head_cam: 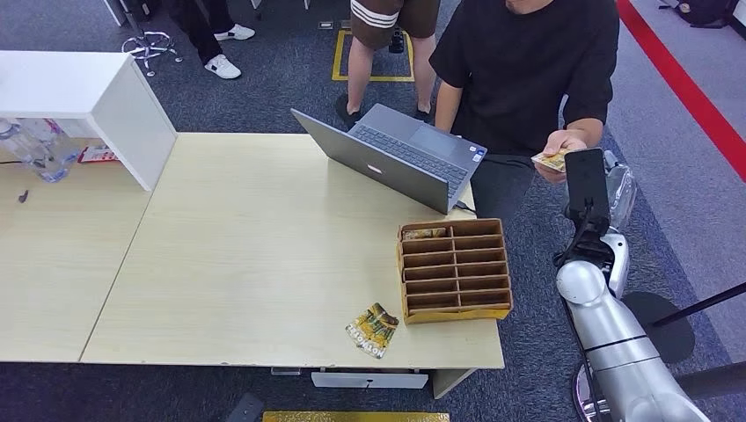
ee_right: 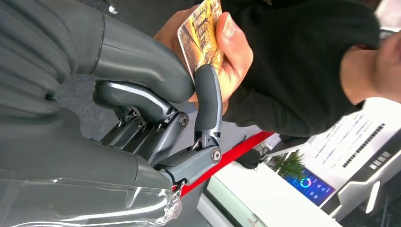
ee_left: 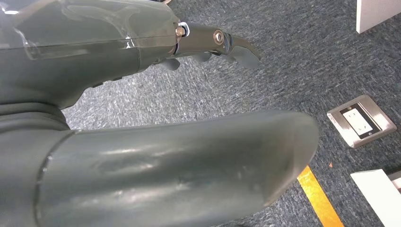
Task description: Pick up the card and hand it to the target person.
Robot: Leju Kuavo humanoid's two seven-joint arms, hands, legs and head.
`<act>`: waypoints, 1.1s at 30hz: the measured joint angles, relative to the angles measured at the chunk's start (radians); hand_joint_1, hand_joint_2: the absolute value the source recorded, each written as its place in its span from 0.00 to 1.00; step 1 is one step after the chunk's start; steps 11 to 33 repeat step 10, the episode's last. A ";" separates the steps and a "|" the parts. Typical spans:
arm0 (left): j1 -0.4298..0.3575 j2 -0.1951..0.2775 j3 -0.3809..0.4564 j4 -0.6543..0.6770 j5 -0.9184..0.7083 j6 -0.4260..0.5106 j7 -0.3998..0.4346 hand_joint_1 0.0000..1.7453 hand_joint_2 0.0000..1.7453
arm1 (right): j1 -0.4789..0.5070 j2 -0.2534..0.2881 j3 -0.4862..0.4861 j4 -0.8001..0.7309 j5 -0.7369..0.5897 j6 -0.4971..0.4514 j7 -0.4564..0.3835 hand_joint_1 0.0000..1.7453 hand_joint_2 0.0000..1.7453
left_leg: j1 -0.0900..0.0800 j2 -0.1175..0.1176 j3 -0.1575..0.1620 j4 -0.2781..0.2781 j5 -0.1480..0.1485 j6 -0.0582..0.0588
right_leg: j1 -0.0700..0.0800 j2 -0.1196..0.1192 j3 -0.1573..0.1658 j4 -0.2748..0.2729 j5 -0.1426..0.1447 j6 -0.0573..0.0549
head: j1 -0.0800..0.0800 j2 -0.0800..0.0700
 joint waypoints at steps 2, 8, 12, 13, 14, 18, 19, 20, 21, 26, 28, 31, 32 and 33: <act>0.000 0.000 0.000 0.000 0.000 0.000 0.000 0.00 0.00 | 0.000 0.002 -0.001 0.006 0.007 0.000 0.001 0.85 1.00 | 0.000 0.000 0.000 0.000 0.000 0.000 | 0.000 0.000 0.000 0.000 0.000 0.000 | 0.000 0.000; 0.000 0.000 0.000 0.000 -0.003 0.000 0.000 0.00 0.00 | 0.001 0.026 0.001 0.073 0.121 0.010 0.065 0.00 0.25 | 0.000 0.000 0.000 0.000 0.000 0.000 | 0.000 0.000 0.000 0.000 0.000 0.000 | 0.000 0.000; 0.000 0.000 0.000 0.000 -0.003 0.000 0.000 0.00 0.00 | 0.001 0.026 0.005 0.076 0.140 0.012 0.076 0.00 0.00 | 0.000 0.000 0.000 0.000 0.000 0.000 | 0.000 0.000 0.000 0.000 0.000 0.000 | 0.000 0.000; 0.000 0.000 0.000 0.000 -0.003 0.000 0.000 0.00 0.00 | 0.001 0.026 0.005 0.076 0.140 0.012 0.076 0.00 0.00 | 0.000 0.000 0.000 0.000 0.000 0.000 | 0.000 0.000 0.000 0.000 0.000 0.000 | 0.000 0.000; 0.000 0.000 0.000 0.000 -0.003 0.000 0.000 0.00 0.00 | 0.001 0.026 0.005 0.076 0.140 0.012 0.076 0.00 0.00 | 0.000 0.000 0.000 0.000 0.000 0.000 | 0.000 0.000 0.000 0.000 0.000 0.000 | 0.000 0.000; 0.000 0.000 0.000 0.000 -0.003 0.000 0.000 0.00 0.00 | 0.001 0.026 0.005 0.076 0.140 0.012 0.076 0.00 0.00 | 0.000 0.000 0.000 0.000 0.000 0.000 | 0.000 0.000 0.000 0.000 0.000 0.000 | 0.000 0.000; 0.000 0.000 0.000 0.000 -0.003 0.000 0.000 0.00 0.00 | 0.001 0.026 0.005 0.076 0.140 0.012 0.076 0.00 0.00 | 0.000 0.000 0.000 0.000 0.000 0.000 | 0.000 0.000 0.000 0.000 0.000 0.000 | 0.000 0.000; 0.000 0.000 0.000 0.000 -0.003 0.000 0.000 0.00 0.00 | 0.001 0.026 0.005 0.076 0.140 0.012 0.076 0.00 0.00 | 0.000 0.000 0.000 0.000 0.000 0.000 | 0.000 0.000 0.000 0.000 0.000 0.000 | 0.000 0.000; 0.000 0.000 0.000 0.000 -0.003 0.000 0.000 0.00 0.00 | 0.001 0.026 0.005 0.076 0.140 0.012 0.076 0.00 0.00 | 0.000 0.000 0.000 0.000 0.000 0.000 | 0.000 0.000 0.000 0.000 0.000 0.000 | 0.000 0.000; 0.000 0.000 0.000 0.000 -0.003 0.000 0.000 0.00 0.00 | 0.001 0.026 0.005 0.076 0.140 0.012 0.076 0.00 0.00 | 0.000 0.000 0.000 0.000 0.000 0.000 | 0.000 0.000 0.000 0.000 0.000 0.000 | 0.000 0.000; 0.000 0.000 0.000 0.000 -0.003 0.000 0.000 0.00 0.00 | 0.001 0.026 0.005 0.076 0.140 0.012 0.076 0.00 0.00 | 0.000 0.000 0.000 0.000 0.000 0.000 | 0.000 0.000 0.000 0.000 0.000 0.000 | 0.000 0.000; 0.000 0.000 0.000 0.000 -0.003 0.000 0.000 0.00 0.00 | 0.001 0.026 0.005 0.076 0.140 0.012 0.076 0.00 0.00 | 0.000 0.000 0.000 0.000 0.000 0.000 | 0.000 0.000 0.000 0.000 0.000 0.000 | 0.000 0.000; 0.000 0.000 0.000 0.000 -0.003 0.000 0.000 0.00 0.00 | 0.001 0.026 0.005 0.076 0.140 0.012 0.076 0.00 0.00 | 0.000 0.000 0.000 0.000 0.000 0.000 | 0.000 0.000 0.000 0.000 0.000 0.000 | 0.000 0.000; 0.000 0.000 0.000 0.000 -0.003 0.000 0.000 0.00 0.00 | 0.001 0.026 0.005 0.076 0.140 0.012 0.076 0.00 0.00 | 0.000 0.000 0.000 0.000 0.000 0.000 | 0.000 0.000 0.000 0.000 0.000 0.000 | 0.000 0.000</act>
